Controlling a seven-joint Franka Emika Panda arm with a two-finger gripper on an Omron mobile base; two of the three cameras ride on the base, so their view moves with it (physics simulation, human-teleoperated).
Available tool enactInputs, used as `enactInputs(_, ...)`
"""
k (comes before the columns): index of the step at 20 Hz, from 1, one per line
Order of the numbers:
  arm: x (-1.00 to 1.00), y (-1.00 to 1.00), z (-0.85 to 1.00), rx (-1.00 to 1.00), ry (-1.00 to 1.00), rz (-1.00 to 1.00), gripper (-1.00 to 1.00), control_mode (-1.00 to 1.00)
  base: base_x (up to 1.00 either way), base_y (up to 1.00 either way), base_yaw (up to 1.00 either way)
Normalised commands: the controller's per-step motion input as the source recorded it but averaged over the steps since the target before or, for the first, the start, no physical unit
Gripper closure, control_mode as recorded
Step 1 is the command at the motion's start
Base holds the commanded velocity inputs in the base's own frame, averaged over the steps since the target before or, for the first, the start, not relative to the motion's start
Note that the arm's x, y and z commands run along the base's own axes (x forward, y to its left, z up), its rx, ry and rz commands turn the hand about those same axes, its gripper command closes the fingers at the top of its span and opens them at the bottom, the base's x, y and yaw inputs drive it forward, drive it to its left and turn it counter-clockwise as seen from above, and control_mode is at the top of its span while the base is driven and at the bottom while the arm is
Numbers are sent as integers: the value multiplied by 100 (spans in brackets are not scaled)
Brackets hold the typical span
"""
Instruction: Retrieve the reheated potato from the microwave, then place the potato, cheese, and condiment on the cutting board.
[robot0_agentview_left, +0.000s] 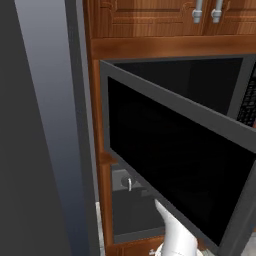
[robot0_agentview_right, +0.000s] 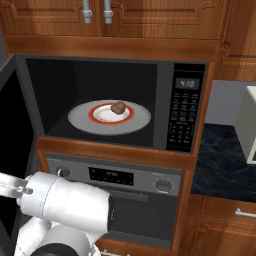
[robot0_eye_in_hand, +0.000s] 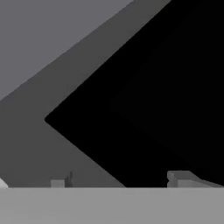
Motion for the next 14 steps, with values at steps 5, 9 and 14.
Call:
enactInputs(5,-58,100,25,0,-7,0,-100,-100,0,0,0)
enactInputs(9,-46,100,14,0,-9,0,-100,-100,0,0,0)
enactInputs(14,-31,100,3,0,-7,0,-100,-100,0,0,0)
